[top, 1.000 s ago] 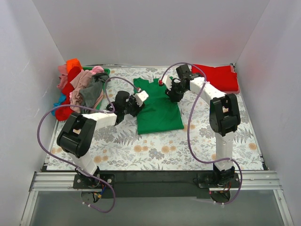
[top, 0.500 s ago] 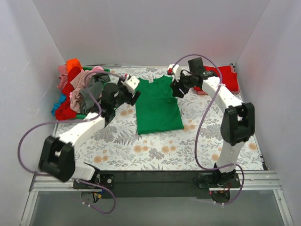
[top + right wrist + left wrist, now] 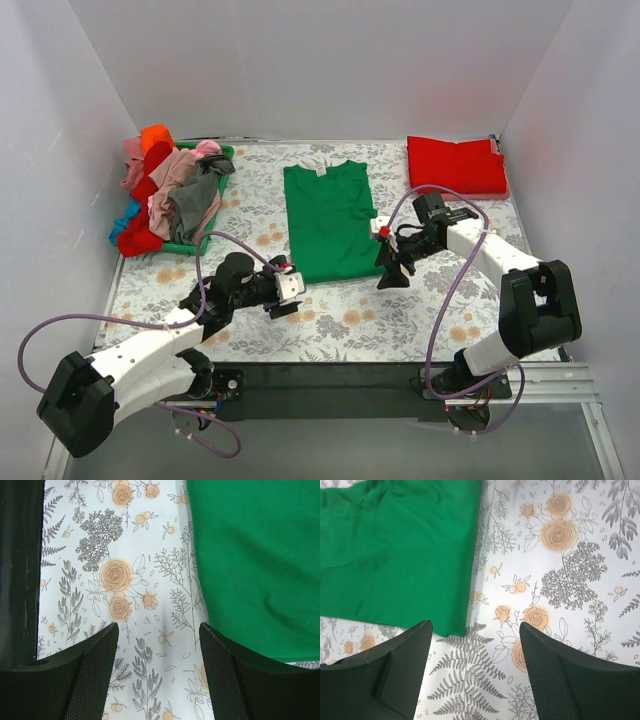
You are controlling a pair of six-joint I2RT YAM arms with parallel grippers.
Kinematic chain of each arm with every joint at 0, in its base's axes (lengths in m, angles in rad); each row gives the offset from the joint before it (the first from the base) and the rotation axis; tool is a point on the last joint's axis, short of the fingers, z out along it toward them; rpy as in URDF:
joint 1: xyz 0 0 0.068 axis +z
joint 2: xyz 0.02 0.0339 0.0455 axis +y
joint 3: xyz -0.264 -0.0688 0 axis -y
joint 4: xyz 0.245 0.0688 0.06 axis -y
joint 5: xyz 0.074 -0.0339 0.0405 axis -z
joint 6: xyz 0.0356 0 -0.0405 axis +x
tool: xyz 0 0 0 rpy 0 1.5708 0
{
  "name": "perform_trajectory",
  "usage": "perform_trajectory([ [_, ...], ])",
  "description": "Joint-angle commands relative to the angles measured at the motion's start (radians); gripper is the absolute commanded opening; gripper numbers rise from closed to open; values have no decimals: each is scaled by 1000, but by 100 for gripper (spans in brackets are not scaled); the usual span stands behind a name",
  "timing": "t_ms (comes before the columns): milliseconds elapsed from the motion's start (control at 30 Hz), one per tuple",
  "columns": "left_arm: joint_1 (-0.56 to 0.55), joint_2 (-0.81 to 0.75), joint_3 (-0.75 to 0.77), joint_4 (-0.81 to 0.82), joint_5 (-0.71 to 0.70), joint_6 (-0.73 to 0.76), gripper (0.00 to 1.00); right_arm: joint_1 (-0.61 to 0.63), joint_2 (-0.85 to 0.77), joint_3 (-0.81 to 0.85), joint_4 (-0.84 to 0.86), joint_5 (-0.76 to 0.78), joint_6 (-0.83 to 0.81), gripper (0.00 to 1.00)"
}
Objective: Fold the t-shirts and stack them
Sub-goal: Fold the tshirt
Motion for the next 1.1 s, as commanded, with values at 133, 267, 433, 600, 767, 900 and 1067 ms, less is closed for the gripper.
perform_trajectory([
  [133,-30,7,-30,63,-156,-48,74,-42,-58,-38,25,-59,-87,73],
  [267,-30,7,-53,91,-162,-95,78,-51,-92,-59,65,-48,-72,73],
  [433,-30,23,-47,100,-162,-133,84,-58,-118,-98,141,10,-35,74],
  [600,-30,40,-32,73,-173,-120,87,-58,-124,-110,160,33,-32,74],
  [767,-31,45,-50,66,-136,-58,87,-59,-124,-116,163,38,-33,74],
  [900,-34,74,-50,73,-150,-22,86,-58,-120,-116,161,36,-36,74],
  [1067,-34,175,-23,77,-153,26,86,-58,-116,-118,161,27,-36,74],
])
